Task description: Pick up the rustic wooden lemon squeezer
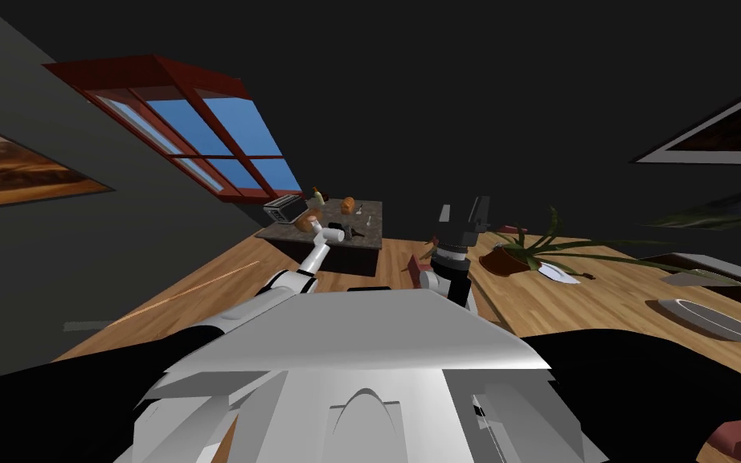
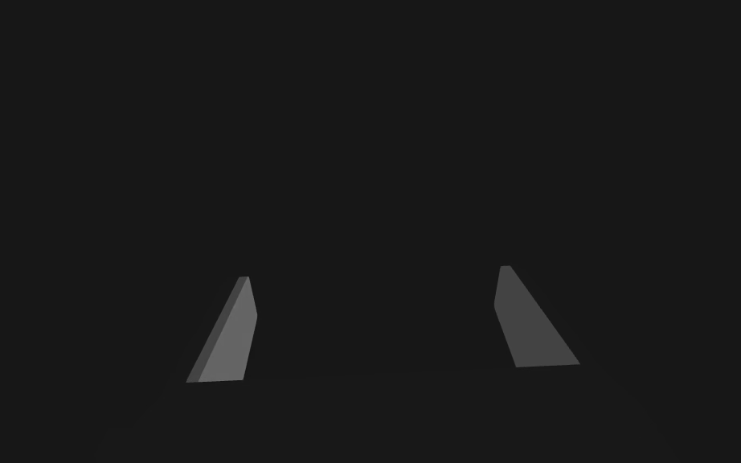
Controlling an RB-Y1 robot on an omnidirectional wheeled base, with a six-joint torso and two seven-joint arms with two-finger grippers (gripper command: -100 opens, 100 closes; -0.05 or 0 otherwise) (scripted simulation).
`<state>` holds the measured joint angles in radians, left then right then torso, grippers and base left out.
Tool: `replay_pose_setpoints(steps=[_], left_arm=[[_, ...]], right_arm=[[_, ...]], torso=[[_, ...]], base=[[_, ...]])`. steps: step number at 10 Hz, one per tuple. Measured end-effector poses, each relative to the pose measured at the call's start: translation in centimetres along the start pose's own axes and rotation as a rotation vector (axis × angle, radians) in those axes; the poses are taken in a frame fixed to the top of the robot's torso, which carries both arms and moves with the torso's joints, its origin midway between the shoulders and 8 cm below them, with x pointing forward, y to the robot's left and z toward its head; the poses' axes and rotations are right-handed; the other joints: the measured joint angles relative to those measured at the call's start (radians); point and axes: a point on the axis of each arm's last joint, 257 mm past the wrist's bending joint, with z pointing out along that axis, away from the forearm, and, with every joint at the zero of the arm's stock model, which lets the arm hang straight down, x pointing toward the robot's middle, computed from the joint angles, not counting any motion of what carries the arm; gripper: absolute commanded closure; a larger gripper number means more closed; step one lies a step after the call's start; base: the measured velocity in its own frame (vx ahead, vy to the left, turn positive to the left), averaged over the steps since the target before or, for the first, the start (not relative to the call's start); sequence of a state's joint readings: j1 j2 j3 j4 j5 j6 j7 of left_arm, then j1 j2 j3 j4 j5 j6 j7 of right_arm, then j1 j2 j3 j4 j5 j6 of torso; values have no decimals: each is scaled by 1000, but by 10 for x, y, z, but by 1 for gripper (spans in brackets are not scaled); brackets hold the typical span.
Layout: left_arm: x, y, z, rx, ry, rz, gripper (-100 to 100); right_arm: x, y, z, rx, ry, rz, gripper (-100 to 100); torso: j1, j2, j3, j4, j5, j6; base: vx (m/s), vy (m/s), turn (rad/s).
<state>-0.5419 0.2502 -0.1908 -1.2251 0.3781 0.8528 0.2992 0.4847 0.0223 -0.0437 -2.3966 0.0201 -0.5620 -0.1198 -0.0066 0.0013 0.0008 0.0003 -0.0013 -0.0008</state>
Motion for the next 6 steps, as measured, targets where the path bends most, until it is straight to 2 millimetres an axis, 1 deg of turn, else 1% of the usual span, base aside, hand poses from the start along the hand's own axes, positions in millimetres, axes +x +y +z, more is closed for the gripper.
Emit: replay_pose_setpoints(steps=[1,2,6], left_arm=[[-13,-2,-1,5,-6,-6,-100],[-14,-3,-1,7,-6,-5,100],[-14,-3,-1,7,-5,-5,100]], right_arm=[[0,0,0,0,0,0,0],[0,0,0,0,0,0,0],[0,0,0,0,0,0,0]], torso=[[0,-1,0,0,0,0],[3,-1,-1,0,1,0],[6,-1,-1,0,1,0]], base=[[0,-36,-6],[-1,-7,2],[0,0,0]])
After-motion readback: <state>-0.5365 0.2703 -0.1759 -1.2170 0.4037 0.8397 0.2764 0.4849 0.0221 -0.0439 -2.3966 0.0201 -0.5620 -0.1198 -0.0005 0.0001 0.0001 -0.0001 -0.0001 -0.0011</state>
